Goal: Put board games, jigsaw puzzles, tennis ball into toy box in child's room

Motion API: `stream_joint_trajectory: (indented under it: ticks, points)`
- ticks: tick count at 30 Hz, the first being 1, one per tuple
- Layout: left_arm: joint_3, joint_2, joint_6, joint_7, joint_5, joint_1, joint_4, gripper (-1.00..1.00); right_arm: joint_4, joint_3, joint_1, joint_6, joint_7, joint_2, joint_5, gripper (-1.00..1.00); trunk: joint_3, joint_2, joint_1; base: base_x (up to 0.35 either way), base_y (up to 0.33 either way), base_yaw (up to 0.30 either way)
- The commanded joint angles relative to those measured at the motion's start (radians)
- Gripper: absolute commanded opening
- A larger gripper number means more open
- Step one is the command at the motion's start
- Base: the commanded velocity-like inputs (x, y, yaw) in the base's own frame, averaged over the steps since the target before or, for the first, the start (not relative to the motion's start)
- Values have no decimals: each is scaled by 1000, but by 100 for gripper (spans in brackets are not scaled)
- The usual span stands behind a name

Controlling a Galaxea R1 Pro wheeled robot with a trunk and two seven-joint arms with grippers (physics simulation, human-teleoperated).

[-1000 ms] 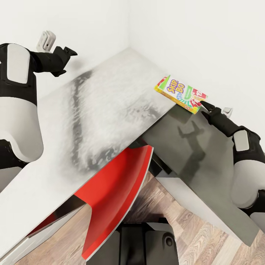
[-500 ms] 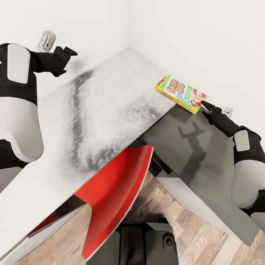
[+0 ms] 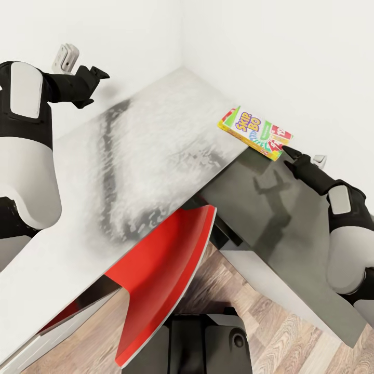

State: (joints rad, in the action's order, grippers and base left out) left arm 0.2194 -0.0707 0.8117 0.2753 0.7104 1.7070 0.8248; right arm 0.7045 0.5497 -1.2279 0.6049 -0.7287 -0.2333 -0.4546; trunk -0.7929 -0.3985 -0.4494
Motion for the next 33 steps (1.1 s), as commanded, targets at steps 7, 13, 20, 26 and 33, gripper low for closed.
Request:
stream_joint_trajectory:
  ticks: [7,13,20,26,33]
  points:
    - [1,0,3,8,11,0,1,100,-9,4,-1,0,7,-3,-4,100,-1,-2,-1,0,0,0]
    - [0,0,3,8,10,0,1,100,-22,13,-1,-3,9,-8,-4,100,-1,-2,-1,0,0,0]
    - [0,0,3,8,10,0,1,100,-53,30,-1,-5,9,-15,-4,100,-1,-2,-1,0,0,0]
    - [0,0,3,8,11,-1,1,100,-63,36,-1,-6,10,-18,-4,100,-1,-2,-1,0,0,0]
    - [0,0,3,8,11,-1,1,100,-68,38,-1,-6,10,-19,-5,100,-1,-2,-1,0,0,0]
